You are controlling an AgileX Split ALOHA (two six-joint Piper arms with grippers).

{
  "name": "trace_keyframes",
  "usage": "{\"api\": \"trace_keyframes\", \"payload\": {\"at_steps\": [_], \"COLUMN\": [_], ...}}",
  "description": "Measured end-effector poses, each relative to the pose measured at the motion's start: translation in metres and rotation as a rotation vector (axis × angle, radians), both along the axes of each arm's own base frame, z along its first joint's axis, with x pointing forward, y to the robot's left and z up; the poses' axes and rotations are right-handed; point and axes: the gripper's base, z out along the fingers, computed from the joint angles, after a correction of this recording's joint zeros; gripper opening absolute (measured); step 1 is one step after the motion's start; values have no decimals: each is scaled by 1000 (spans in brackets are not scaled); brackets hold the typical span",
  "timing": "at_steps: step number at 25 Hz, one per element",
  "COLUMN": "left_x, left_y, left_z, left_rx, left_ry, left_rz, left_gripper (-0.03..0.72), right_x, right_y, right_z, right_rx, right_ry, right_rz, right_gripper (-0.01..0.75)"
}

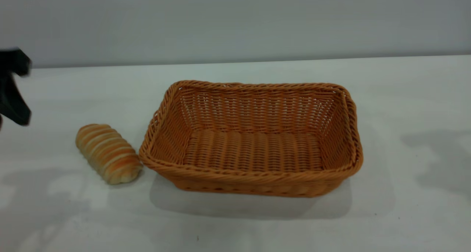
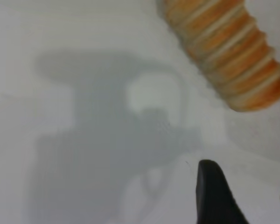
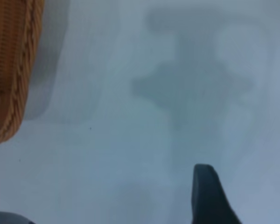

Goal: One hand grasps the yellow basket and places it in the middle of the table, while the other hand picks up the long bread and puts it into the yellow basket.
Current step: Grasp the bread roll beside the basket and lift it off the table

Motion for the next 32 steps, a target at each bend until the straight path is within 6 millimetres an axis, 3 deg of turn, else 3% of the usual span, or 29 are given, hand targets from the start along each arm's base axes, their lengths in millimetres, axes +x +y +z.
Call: {"api": "trace_keyframes", "payload": {"at_steps": [7, 14, 21, 23, 27, 30, 32], "left_x": [44, 85, 94, 94, 94, 92, 93], "left_y": [-5, -34, -37, -37, -37, -36, -37], "left_z": [-37, -80, -123, -125, -113, -86, -52], "left_rx": [6, 39, 56, 58, 66, 80, 83], "left_ry": [37, 55, 132, 137, 134, 113, 27], "left_rz": [-8, -159, -212, -224, -255, -284, -283], "left_gripper": [399, 399, 381, 317, 61, 25, 25], "right_x": [-21, -25, -25, -25, -25, -25, -25], "right_y": [2, 3, 3, 3, 3, 3, 3], "right_z": [15, 21, 21, 21, 21, 21, 21], "right_rx": [27, 37, 43, 43, 43, 45, 45], "right_ry": [-68, -87, -87, -87, -88, -88, -88], "right_rz": [-6, -6, -6, -6, -4, -5, -4], "right_gripper": [429, 429, 430, 430, 430, 430, 430]}}
